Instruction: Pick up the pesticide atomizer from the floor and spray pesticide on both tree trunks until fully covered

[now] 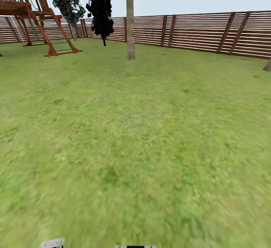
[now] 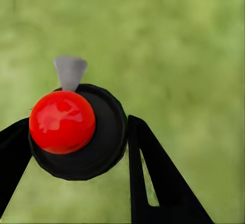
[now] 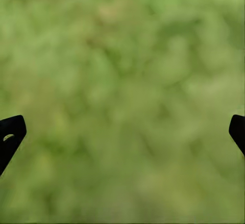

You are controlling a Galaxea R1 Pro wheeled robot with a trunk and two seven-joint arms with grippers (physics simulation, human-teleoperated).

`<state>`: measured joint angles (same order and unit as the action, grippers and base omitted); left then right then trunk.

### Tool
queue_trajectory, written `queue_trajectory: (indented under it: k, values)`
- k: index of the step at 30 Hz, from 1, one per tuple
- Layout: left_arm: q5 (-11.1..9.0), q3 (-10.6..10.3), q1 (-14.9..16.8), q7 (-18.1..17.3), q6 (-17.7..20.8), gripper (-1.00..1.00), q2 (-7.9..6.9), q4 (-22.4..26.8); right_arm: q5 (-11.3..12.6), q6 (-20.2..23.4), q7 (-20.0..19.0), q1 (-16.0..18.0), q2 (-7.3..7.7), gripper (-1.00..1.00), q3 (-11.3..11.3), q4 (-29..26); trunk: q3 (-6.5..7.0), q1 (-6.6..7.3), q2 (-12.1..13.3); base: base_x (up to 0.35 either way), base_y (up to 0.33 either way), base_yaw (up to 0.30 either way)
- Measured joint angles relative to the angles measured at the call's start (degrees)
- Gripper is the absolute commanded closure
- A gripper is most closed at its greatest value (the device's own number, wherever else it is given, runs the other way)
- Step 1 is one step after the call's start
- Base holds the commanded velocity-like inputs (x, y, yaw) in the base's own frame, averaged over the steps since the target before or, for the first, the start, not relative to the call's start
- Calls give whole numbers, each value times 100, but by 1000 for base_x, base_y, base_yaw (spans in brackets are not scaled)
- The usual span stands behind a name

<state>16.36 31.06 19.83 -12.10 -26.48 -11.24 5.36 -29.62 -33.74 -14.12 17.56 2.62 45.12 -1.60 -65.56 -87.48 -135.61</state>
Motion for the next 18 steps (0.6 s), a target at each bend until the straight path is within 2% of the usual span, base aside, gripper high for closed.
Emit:
queue_trajectory:
  k: [18]
  values:
    - [1, -1, 0, -4, -1, 100, 0, 3, 1, 0, 0, 0, 0, -100, 0, 0, 0, 0, 0, 338, 0, 0]
